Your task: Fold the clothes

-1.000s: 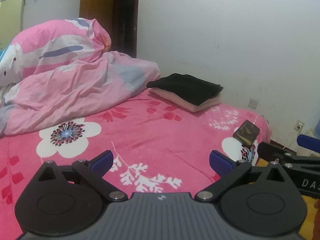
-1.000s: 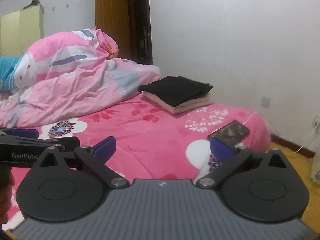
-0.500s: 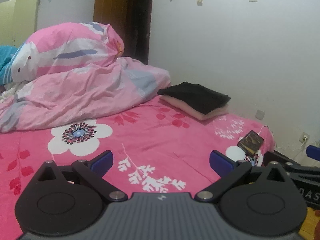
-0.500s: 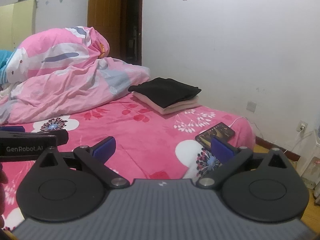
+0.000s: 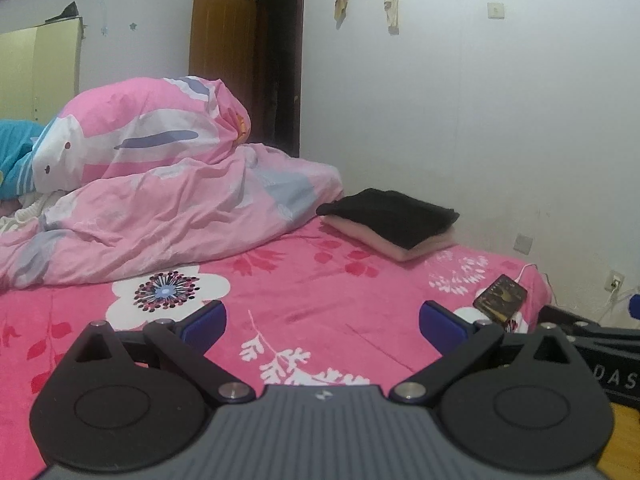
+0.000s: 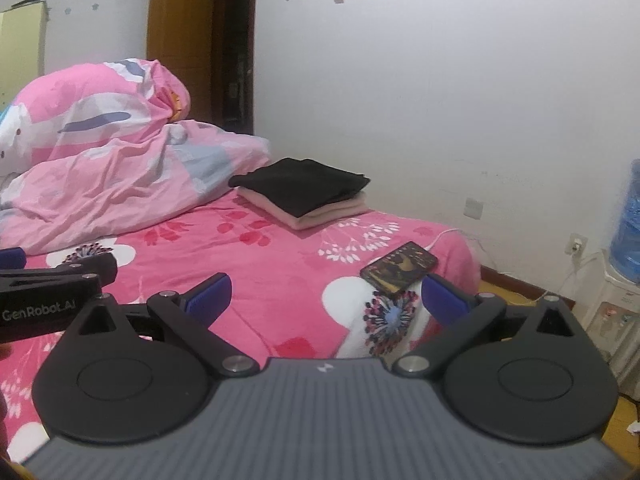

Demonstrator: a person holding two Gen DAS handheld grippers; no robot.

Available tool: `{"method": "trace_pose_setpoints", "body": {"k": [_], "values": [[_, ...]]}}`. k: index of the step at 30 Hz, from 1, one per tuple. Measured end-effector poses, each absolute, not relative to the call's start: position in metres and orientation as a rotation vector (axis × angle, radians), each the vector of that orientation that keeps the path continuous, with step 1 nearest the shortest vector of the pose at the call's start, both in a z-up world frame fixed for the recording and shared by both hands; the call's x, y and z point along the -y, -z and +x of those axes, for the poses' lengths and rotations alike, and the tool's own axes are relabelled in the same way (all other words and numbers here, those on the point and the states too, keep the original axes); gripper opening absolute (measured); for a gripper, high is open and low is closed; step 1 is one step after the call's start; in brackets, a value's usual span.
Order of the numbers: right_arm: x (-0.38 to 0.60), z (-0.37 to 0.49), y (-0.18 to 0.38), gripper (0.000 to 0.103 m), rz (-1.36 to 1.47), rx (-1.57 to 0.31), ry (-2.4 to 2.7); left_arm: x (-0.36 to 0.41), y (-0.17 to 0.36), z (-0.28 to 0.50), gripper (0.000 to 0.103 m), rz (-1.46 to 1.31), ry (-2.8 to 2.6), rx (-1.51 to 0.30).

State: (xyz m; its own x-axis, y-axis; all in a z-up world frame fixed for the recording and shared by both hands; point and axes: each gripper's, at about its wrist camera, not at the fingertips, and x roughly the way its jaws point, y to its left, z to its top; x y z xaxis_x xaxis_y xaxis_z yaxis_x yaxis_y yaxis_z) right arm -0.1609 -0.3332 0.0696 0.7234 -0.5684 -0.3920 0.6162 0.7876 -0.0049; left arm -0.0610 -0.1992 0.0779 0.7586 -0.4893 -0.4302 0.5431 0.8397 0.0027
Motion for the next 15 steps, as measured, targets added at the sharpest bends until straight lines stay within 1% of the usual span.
{"method": "trace_pose_setpoints", "body": {"k": [3,8,15], "values": [[0.334,-0.164,-0.069,0.102,0.130,-0.387,0.664,0.201,-0.079,-0.062,0.103,0.155,0.583,-0.449],[0.344,-0.173,-0.069,0.102,0.209,-0.370,0.629,0.199,-0.078,-0.065,0.103,0.132,0.588,-0.460],[0.340,-0.168,-0.064,0.102,0.160,-0.394,0.679,0.202,-0.075,-0.068,0.103,0.168,0.587,-0.454]]}}
